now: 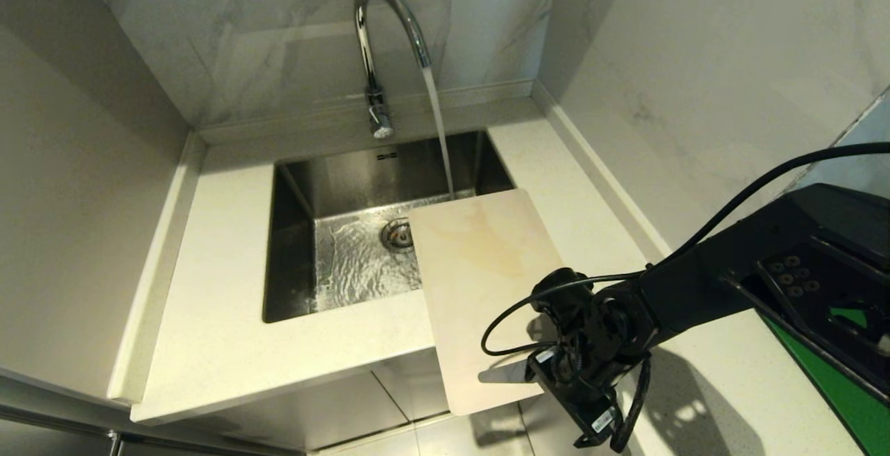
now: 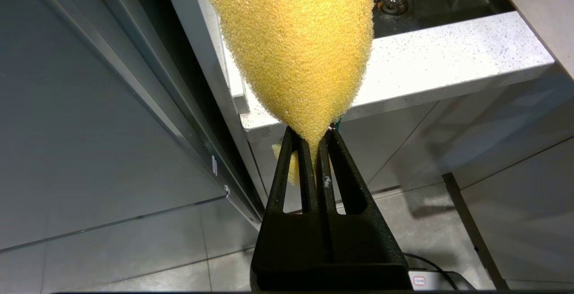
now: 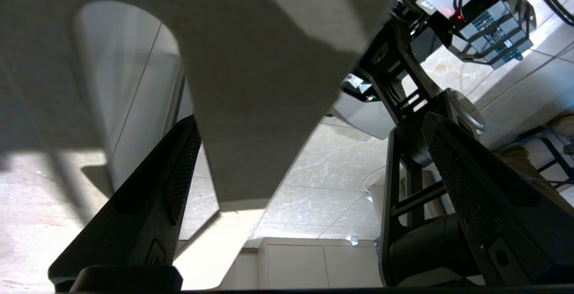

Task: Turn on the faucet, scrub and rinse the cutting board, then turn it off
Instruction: Pick up the cutting board

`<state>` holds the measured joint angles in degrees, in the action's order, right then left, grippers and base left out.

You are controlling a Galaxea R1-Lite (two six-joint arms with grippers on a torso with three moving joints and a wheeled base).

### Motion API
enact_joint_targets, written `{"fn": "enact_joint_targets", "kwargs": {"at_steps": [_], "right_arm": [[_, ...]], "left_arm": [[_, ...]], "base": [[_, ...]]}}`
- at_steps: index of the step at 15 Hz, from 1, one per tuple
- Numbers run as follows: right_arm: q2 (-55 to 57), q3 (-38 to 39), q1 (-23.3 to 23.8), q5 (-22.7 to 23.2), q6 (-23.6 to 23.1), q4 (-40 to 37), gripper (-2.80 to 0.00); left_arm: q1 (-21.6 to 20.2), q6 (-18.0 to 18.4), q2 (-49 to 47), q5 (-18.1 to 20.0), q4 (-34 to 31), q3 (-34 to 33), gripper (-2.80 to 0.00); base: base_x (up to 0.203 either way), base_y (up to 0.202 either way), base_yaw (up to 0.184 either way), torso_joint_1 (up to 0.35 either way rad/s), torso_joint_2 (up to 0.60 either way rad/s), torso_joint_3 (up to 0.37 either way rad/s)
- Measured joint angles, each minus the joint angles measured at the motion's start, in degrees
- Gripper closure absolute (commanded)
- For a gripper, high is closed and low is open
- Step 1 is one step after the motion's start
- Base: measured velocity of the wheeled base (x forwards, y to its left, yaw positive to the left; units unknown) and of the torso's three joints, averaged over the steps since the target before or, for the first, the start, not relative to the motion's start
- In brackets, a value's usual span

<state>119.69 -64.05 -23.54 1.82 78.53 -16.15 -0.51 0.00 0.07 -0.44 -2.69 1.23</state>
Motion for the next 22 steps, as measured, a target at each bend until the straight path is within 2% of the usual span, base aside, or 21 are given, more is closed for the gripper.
{"fn": "enact_joint_targets", "kwargs": {"at_steps": [8, 9, 12, 14, 22], "right_arm": [[1.33, 0.07, 0.00, -0.52, -1.08, -0.66, -2.80], [1.53, 0.05, 0.00, -0.69, -1.11, -0.65, 0.00], [2.20, -0.22, -0.28, -1.97, -1.63, -0.60, 0.00], [2.69, -0.23, -0.55, -3.35, -3.82, -0.66, 0.00], [1.42, -2.10, -0.66, -3.33, -4.61, -1.85, 0.00]], "left_arm": [[0.00, 0.00, -0.02, 0.00, -0.02, 0.00, 0.00], [0.00, 0.00, -0.02, 0.00, 0.00, 0.00, 0.00], [0.00, 0.00, -0.02, 0.02, 0.00, 0.00, 0.00], [0.00, 0.00, -0.02, 0.02, -0.01, 0.00, 0.00], [0.00, 0.00, -0.02, 0.00, 0.01, 0.00, 0.00]], "base": [[0.000, 0.000, 0.000, 0.000, 0.00, 0.000], [0.000, 0.000, 0.000, 0.000, 0.00, 0.000], [0.000, 0.000, 0.000, 0.000, 0.00, 0.000], [0.000, 0.000, 0.000, 0.000, 0.00, 0.000], [0.000, 0.000, 0.000, 0.000, 0.00, 0.000]]}}
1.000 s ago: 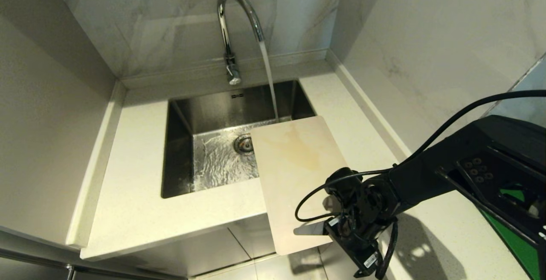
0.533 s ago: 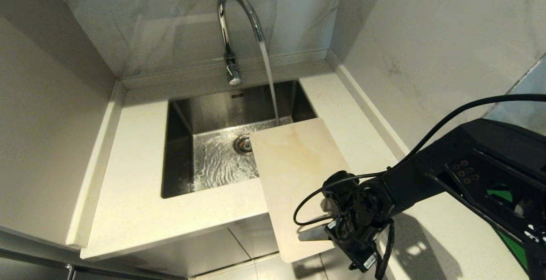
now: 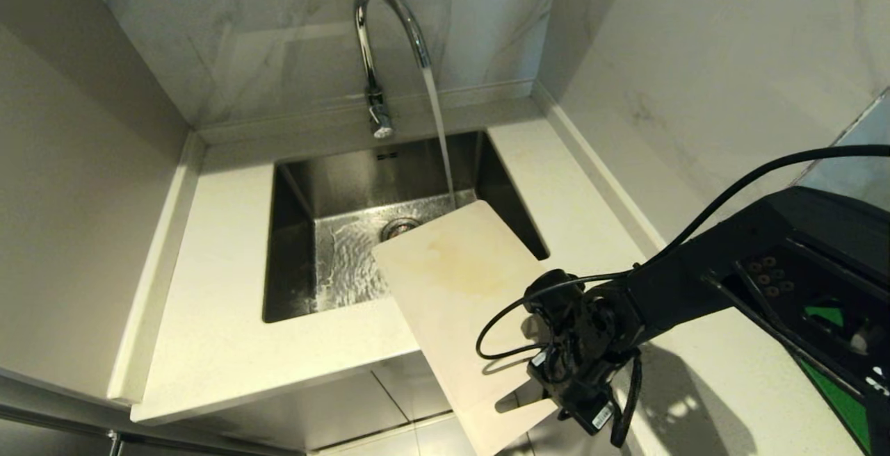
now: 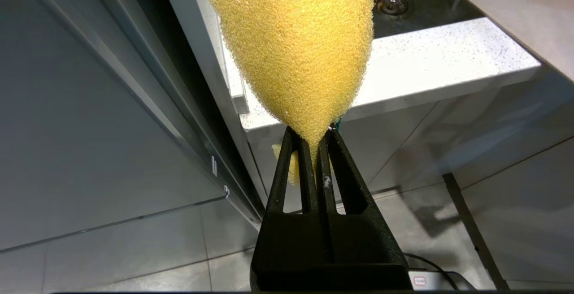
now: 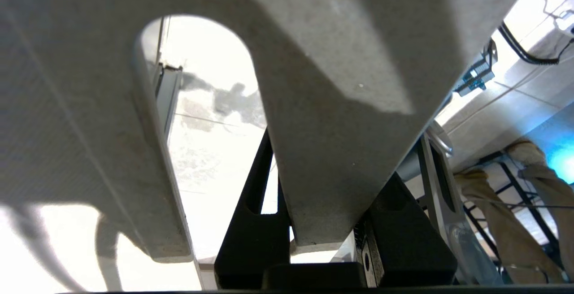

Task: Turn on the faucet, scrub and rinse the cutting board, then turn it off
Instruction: Pick up the cutting board

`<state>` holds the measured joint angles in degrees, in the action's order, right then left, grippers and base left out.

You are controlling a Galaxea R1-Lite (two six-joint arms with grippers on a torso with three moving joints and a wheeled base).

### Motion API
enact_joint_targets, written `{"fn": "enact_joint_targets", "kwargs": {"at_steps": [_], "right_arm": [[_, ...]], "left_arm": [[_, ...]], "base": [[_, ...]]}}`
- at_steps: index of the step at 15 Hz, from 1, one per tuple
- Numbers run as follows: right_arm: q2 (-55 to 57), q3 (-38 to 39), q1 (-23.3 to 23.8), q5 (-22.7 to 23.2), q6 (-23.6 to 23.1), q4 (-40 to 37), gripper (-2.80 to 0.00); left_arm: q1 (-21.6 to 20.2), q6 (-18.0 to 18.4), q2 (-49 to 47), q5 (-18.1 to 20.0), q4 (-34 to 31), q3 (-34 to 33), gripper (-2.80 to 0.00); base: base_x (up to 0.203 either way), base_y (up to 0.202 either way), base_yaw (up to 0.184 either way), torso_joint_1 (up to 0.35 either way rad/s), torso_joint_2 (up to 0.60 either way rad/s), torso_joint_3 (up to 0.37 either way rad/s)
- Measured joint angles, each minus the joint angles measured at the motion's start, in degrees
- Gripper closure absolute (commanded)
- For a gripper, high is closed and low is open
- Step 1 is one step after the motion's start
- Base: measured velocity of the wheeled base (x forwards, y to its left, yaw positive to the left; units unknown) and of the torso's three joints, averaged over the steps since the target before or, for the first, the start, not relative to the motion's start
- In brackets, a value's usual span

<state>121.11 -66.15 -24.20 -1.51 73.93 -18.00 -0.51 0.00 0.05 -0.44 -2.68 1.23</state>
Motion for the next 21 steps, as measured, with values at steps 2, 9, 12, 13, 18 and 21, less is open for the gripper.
{"fn": "enact_joint_targets", "kwargs": {"at_steps": [2, 9, 12, 13, 18, 21], "right_arm": [[-1.71, -0.06, 0.02, -0.79, 0.06, -1.27, 0.00], [-11.76, 1.53, 0.33, -4.19, -2.68, -7.22, 0.00], [-16.88, 2.91, 1.14, -4.85, -5.65, -10.10, 0.00], [-18.38, 3.03, 1.56, -4.88, -6.94, -11.57, 0.00], [-24.86, 2.78, 3.34, -4.90, -17.02, -12.73, 0.00], [-26.97, 1.04, 5.30, -4.72, -26.15, -12.74, 0.00]], "left_arm": [[0.00, 0.00, 0.00, 0.02, -0.01, 0.00, 0.00], [0.00, 0.00, 0.00, 0.00, -0.02, -0.02, 0.00], [0.00, 0.00, 0.00, 0.03, -0.04, -0.02, 0.00], [0.00, 0.00, 0.00, 0.02, -0.04, -0.02, 0.00], [0.00, 0.00, 0.00, 0.01, -0.04, -0.02, 0.00], [0.00, 0.00, 0.00, 0.03, -0.04, -0.02, 0.00]], "base": [[0.000, 0.000, 0.000, 0.000, 0.00, 0.000], [0.000, 0.000, 0.000, 0.000, 0.00, 0.000], [0.000, 0.000, 0.000, 0.000, 0.00, 0.000], [0.000, 0.000, 0.000, 0.000, 0.00, 0.000], [0.000, 0.000, 0.000, 0.000, 0.00, 0.000], [0.000, 0.000, 0.000, 0.000, 0.00, 0.000]]}}
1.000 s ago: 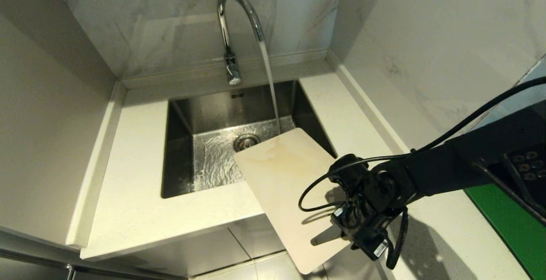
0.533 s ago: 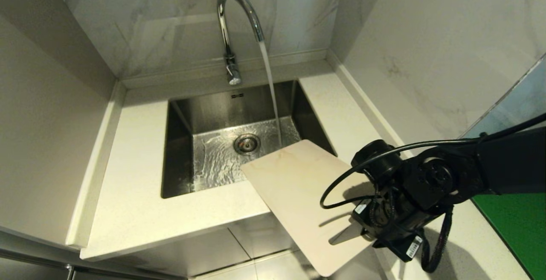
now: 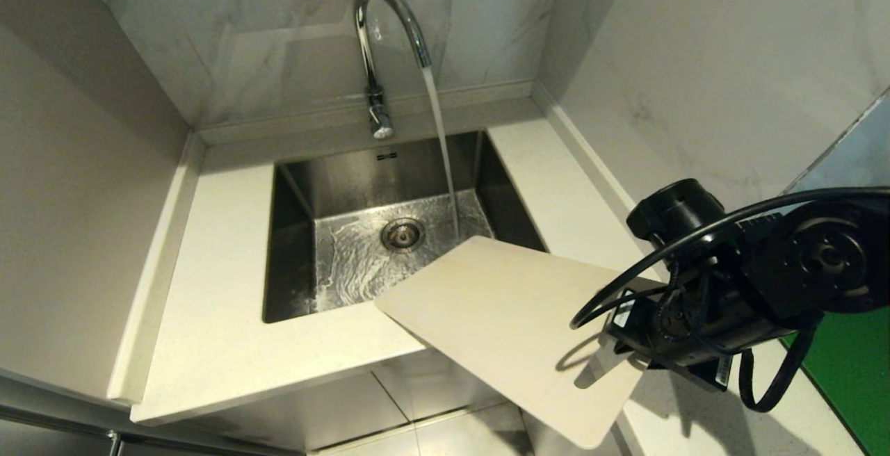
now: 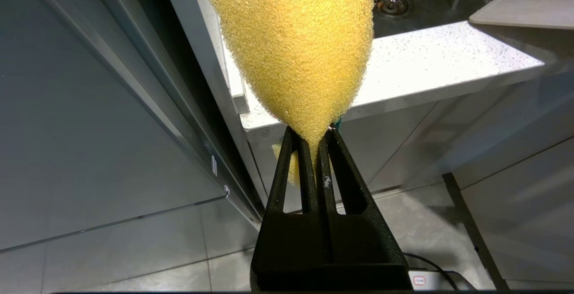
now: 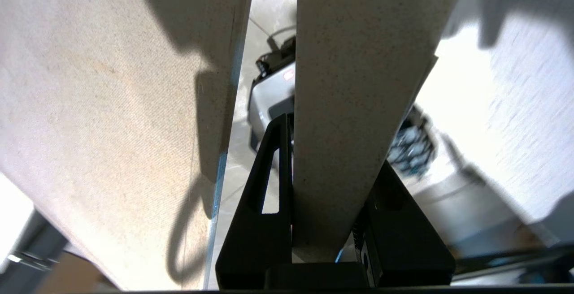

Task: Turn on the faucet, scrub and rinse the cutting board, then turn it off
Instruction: Pick up the cutting board

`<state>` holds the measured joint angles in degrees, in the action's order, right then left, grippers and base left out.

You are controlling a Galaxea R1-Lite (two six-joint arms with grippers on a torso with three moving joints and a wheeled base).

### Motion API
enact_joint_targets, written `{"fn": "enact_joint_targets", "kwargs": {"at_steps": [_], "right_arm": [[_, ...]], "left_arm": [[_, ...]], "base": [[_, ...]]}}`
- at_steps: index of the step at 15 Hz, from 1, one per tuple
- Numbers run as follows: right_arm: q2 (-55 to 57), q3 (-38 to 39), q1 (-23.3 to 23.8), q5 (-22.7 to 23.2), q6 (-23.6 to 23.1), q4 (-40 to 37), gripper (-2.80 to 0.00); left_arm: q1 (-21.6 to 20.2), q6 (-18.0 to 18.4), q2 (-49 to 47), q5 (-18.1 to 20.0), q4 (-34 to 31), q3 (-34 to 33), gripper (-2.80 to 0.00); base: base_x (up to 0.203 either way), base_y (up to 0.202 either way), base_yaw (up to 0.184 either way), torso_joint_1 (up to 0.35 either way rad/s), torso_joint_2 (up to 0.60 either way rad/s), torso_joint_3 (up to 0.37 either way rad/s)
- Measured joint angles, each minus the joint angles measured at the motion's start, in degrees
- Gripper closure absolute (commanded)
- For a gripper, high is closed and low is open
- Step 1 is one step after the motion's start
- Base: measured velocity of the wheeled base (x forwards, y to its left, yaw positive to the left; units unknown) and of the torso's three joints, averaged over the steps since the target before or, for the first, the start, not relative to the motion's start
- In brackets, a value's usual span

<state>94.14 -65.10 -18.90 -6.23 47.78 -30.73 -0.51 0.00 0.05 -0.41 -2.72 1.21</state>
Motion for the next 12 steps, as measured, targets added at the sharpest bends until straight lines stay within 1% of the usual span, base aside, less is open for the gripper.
{"fn": "enact_joint_targets", "kwargs": {"at_steps": [3, 4, 5, 9, 12], "right_arm": [[-1.79, -2.33, 2.57, 0.17, -10.14, 0.09, 0.00], [-2.21, -3.61, 3.22, 0.20, -12.30, 0.11, 0.00], [-2.49, -5.21, 3.72, 0.28, -12.97, 0.06, 0.00], [-2.01, -13.91, 5.01, 0.13, -12.17, -1.06, 0.00], [-0.90, -22.44, 5.94, 0.48, -12.31, -5.09, 0.00]], "left_arm": [[0.00, 0.00, 0.00, 0.00, 0.02, 0.02, 0.00], [0.00, 0.00, 0.00, 0.00, 0.00, 0.02, 0.00], [0.00, 0.00, 0.00, 0.00, 0.01, 0.02, 0.00], [0.00, 0.00, 0.00, -0.03, 0.00, 0.02, 0.00], [0.00, 0.00, 0.00, 0.00, 0.02, 0.02, 0.00]], "base": [[0.000, 0.000, 0.000, 0.000, 0.00, 0.000], [0.000, 0.000, 0.000, 0.000, 0.00, 0.000], [0.000, 0.000, 0.000, 0.000, 0.00, 0.000], [0.000, 0.000, 0.000, 0.000, 0.00, 0.000], [0.000, 0.000, 0.000, 0.000, 0.00, 0.000]]}}
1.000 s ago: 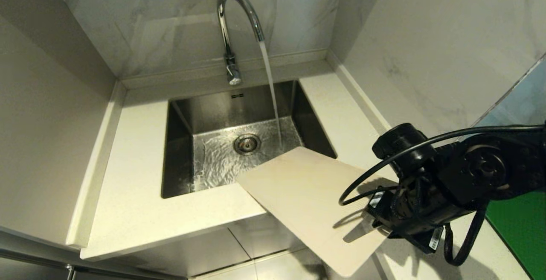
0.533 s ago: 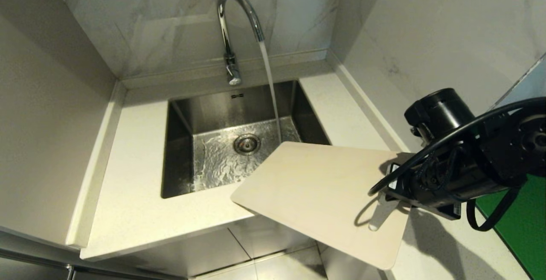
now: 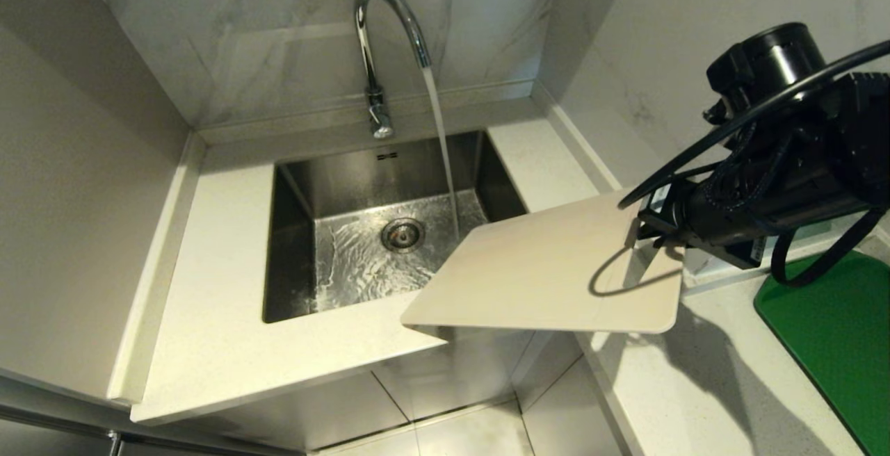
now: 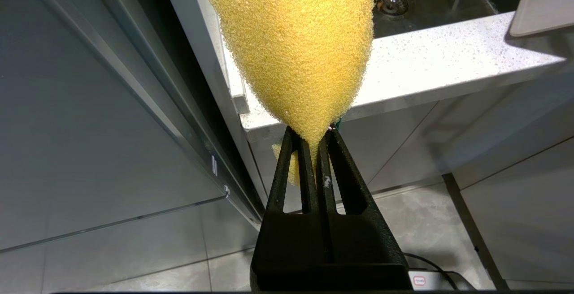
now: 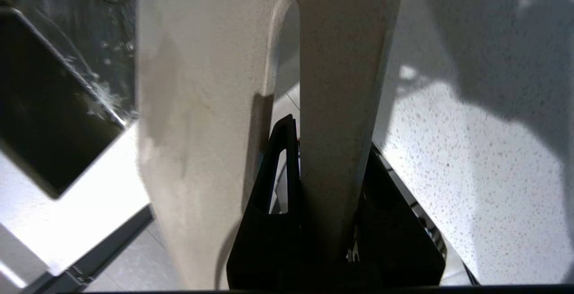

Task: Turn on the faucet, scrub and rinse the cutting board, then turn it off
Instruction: Pick up the cutting board, then scrub the cutting board underwater

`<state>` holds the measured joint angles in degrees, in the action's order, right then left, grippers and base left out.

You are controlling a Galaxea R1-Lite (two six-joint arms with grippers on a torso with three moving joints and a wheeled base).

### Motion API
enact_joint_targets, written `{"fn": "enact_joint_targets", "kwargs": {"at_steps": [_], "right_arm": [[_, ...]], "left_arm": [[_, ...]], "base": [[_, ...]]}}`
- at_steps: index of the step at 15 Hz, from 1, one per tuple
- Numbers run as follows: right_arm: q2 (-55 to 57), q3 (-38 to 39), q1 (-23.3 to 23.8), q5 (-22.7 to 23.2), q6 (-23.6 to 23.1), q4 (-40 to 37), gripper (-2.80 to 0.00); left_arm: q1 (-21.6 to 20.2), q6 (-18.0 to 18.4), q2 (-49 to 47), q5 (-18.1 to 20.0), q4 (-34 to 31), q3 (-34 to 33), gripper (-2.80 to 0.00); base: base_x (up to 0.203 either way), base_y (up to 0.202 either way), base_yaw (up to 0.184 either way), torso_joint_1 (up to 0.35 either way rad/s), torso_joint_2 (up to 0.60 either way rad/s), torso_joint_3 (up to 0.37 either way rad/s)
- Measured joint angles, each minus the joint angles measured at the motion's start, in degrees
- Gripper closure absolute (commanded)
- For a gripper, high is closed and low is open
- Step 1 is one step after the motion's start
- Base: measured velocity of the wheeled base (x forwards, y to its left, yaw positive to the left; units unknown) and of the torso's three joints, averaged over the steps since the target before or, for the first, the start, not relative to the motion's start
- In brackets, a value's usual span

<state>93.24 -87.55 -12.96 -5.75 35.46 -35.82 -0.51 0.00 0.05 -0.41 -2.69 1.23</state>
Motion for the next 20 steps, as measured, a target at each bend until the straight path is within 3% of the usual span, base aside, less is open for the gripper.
{"fn": "enact_joint_targets", "kwargs": {"at_steps": [7, 12, 20], "right_arm": [[1.90, -10.28, 0.57, 0.09, -0.77, -4.77, 0.00], [4.10, -21.92, 1.07, 2.00, -0.88, -9.24, 0.00], [3.06, -24.25, 2.74, 8.16, -1.58, -4.92, 0.00]], "left_arm": [[0.00, 0.00, 0.00, 0.00, -0.02, 0.00, 0.00], [0.00, 0.00, 0.00, 0.00, -0.02, 0.00, 0.00], [0.00, 0.00, 0.00, 0.01, -0.01, 0.00, 0.00]], "base": [[0.000, 0.000, 0.000, 0.000, 0.00, 0.000], [0.000, 0.000, 0.000, 0.000, 0.00, 0.000], [0.000, 0.000, 0.000, 0.000, 0.00, 0.000]]}}
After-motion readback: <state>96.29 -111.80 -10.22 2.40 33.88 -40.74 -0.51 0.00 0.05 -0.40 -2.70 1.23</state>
